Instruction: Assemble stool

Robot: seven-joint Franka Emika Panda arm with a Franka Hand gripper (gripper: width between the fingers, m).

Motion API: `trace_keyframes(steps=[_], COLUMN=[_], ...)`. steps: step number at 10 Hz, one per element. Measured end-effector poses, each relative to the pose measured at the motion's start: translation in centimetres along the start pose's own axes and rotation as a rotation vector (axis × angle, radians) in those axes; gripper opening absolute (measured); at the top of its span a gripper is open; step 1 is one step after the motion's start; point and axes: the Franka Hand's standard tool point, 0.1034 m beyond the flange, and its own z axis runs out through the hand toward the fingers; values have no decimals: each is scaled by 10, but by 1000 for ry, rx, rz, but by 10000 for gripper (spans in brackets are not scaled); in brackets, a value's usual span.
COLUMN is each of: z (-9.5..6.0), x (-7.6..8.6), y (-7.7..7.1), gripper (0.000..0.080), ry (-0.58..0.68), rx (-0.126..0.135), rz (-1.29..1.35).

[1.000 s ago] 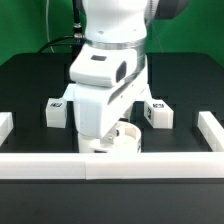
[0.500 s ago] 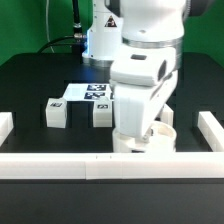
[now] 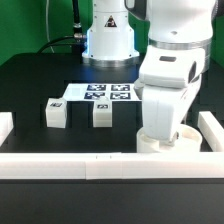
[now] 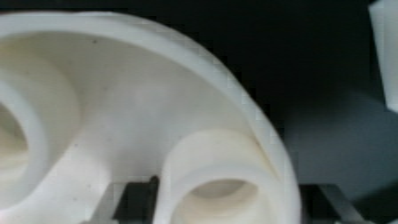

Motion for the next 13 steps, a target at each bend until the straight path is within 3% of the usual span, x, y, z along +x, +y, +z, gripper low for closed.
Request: trace_keyframes(steps=[5, 6, 7, 8, 9, 10, 13], z=[0, 0, 0, 0, -2, -5, -30], x=[3, 3, 3, 2, 0, 3, 6], y=[-1, -2, -2, -2, -3, -5, -3], gripper=[321, 394, 570, 570, 635, 645, 648], ry=[1, 0, 0, 1, 0, 3, -1], rx=[-1, -1, -1, -2, -3, -7, -13], rz=[14, 14, 14, 15, 17, 12, 9])
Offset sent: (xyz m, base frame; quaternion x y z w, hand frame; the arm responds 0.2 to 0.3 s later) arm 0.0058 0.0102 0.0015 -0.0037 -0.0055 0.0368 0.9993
